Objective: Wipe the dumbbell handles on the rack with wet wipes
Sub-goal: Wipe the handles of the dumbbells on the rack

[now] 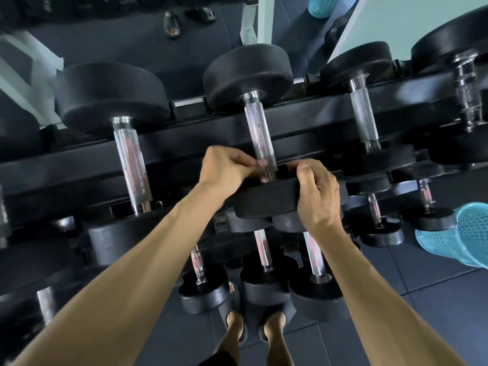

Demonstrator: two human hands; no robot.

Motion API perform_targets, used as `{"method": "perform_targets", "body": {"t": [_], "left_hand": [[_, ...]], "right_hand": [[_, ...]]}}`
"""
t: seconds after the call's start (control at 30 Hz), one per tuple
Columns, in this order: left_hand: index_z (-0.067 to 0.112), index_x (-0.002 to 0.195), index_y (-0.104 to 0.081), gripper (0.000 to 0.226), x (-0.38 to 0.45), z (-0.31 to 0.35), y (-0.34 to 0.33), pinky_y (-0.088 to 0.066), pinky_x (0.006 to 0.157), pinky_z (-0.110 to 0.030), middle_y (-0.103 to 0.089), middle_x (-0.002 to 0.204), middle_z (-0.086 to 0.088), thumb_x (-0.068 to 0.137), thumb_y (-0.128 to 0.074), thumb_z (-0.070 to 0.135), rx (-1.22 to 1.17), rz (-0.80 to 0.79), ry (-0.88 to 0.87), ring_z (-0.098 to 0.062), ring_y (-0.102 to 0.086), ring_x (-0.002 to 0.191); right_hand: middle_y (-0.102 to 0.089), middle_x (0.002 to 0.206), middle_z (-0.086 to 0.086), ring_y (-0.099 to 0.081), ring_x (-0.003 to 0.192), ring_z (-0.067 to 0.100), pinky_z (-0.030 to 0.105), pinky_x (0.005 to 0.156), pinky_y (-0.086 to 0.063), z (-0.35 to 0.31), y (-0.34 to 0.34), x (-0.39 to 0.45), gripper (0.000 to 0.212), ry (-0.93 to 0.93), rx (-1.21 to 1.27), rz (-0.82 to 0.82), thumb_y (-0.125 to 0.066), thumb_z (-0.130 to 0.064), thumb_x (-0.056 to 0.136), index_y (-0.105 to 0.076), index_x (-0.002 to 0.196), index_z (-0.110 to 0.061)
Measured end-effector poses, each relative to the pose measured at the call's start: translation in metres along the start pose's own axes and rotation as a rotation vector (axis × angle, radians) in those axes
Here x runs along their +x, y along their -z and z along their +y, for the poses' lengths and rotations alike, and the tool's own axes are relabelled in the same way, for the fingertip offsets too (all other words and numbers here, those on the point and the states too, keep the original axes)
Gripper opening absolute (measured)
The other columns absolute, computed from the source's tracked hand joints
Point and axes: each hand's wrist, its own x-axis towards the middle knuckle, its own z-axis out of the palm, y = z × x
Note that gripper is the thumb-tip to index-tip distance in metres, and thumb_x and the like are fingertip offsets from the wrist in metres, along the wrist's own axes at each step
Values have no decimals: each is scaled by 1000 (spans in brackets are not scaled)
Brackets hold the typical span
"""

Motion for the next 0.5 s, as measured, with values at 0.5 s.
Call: {"method": "perform_targets", "body": {"t": [0.5], "left_hand": [[12,76,-71,22,-12,-8,-8,-48,66,-9,-70,60,14,72,-82,-6,-184,7,-12,5,-66,59]], "right_hand": [[-65,93,-12,-58,100,15,38,94,-45,-1,0,-1,26,0,22,-9,-42,-37,86,-66,86,-26]]}}
